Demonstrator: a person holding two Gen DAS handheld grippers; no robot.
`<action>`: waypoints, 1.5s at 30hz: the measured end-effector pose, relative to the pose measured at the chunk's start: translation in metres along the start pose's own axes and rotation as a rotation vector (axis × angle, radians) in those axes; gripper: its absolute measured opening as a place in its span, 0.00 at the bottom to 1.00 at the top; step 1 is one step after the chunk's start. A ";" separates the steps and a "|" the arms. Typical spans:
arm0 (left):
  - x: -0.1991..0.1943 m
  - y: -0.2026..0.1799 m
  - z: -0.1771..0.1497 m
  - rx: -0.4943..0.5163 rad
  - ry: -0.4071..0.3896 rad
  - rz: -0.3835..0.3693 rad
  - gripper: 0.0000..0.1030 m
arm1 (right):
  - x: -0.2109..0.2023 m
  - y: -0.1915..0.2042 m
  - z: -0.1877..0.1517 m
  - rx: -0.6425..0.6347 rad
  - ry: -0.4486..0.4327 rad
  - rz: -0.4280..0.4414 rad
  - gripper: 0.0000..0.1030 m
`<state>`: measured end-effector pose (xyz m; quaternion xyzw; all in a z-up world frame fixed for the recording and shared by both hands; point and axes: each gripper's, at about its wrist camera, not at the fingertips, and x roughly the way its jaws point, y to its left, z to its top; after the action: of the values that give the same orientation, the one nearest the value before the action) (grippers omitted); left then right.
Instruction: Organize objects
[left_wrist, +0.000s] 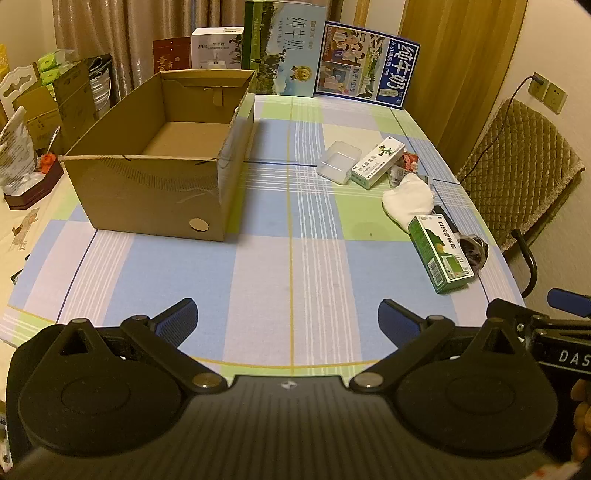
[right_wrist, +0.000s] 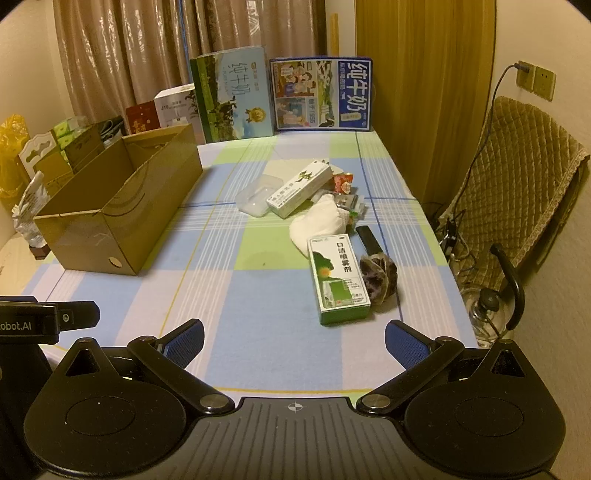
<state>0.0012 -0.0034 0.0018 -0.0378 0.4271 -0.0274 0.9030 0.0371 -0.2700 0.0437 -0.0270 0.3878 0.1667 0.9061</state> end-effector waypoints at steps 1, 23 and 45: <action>0.000 0.000 -0.001 0.000 -0.001 0.000 0.99 | 0.000 0.000 0.000 0.000 0.000 0.000 0.98; 0.000 0.001 0.000 -0.001 0.003 -0.002 0.99 | 0.001 0.002 0.002 -0.004 -0.005 -0.002 0.98; 0.002 0.000 0.000 -0.006 0.009 0.000 0.99 | 0.002 0.001 0.001 -0.001 0.000 -0.002 0.98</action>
<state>0.0021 -0.0033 -0.0001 -0.0405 0.4311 -0.0263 0.9010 0.0391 -0.2683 0.0431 -0.0277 0.3875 0.1659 0.9064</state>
